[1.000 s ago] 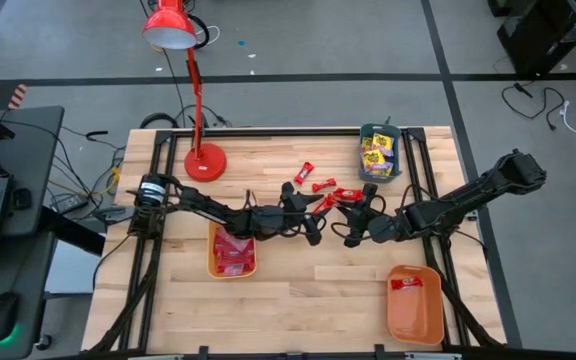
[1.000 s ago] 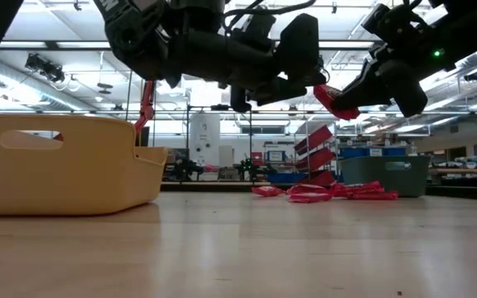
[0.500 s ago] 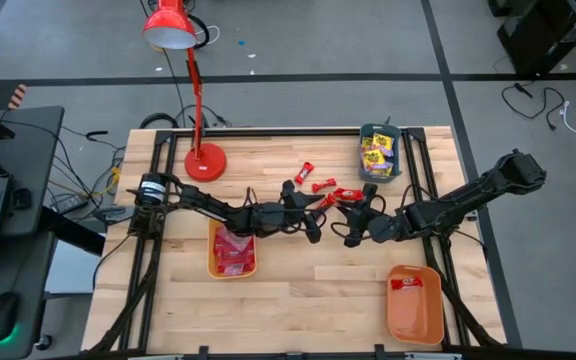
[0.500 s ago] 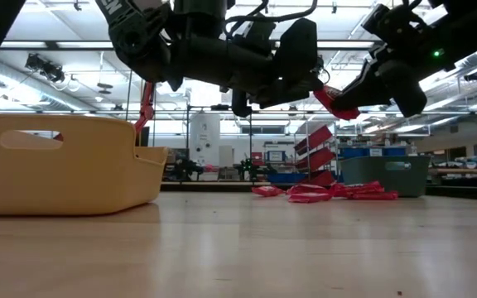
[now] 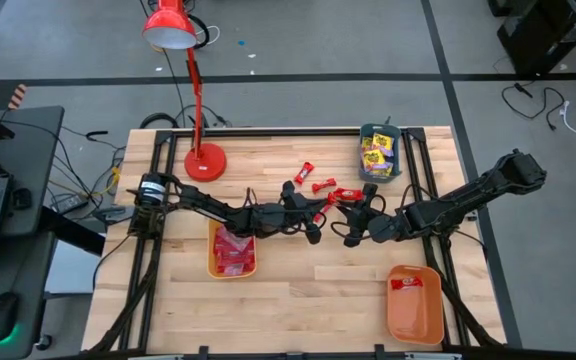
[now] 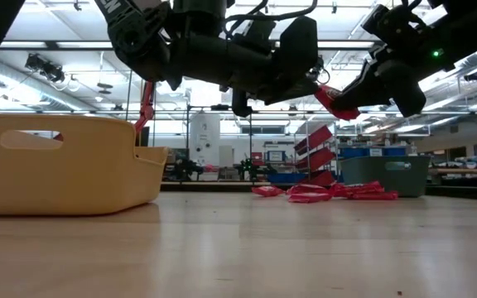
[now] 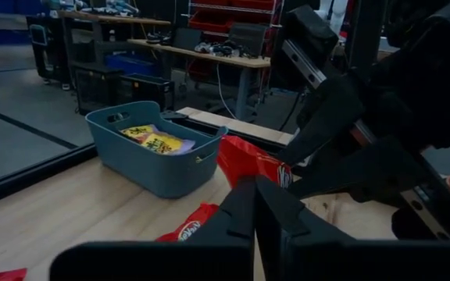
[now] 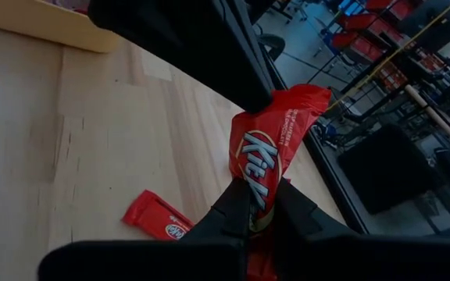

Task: Sort candy
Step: Put the red chocolate into the orange bin

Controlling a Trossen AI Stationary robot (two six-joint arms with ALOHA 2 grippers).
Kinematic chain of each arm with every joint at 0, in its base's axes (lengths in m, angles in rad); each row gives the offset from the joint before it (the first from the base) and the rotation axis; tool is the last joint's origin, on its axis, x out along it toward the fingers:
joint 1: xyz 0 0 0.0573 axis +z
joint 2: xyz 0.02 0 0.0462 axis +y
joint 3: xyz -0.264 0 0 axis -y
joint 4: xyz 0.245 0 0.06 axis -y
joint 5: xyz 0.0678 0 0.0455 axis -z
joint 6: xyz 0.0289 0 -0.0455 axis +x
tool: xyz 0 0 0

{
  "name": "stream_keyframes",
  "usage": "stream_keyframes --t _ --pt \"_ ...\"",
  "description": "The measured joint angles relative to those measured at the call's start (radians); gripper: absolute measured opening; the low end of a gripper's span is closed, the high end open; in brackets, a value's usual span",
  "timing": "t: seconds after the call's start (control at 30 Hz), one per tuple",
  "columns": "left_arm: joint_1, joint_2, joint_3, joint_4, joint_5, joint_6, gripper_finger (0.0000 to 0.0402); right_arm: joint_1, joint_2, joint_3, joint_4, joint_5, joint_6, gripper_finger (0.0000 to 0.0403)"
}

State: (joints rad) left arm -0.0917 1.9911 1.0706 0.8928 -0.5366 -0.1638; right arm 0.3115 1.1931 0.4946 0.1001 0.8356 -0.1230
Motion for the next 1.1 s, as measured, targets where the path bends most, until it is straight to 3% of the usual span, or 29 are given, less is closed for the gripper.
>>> stream_keyframes --t 0.63,0.83,0.97,1.1 --pt "-0.008 0.0 0.0 0.001 -0.152 0.056 0.0001 0.0 0.0 0.0 -0.094 0.0 0.08 0.0023" --pt "-0.016 0.0 0.0 0.0 -0.151 0.056 0.0 0.009 0.0 0.001 -0.103 0.005 0.14 0.0022" --pt "-0.05 -0.007 0.0 0.001 -0.151 0.104 0.0 0.047 -0.013 0.068 -0.221 0.005 0.247 0.0021" --pt "-0.089 -0.015 0.0 0.002 -0.183 0.162 0.0 0.075 -0.025 0.192 -0.472 -0.024 0.378 0.0022"
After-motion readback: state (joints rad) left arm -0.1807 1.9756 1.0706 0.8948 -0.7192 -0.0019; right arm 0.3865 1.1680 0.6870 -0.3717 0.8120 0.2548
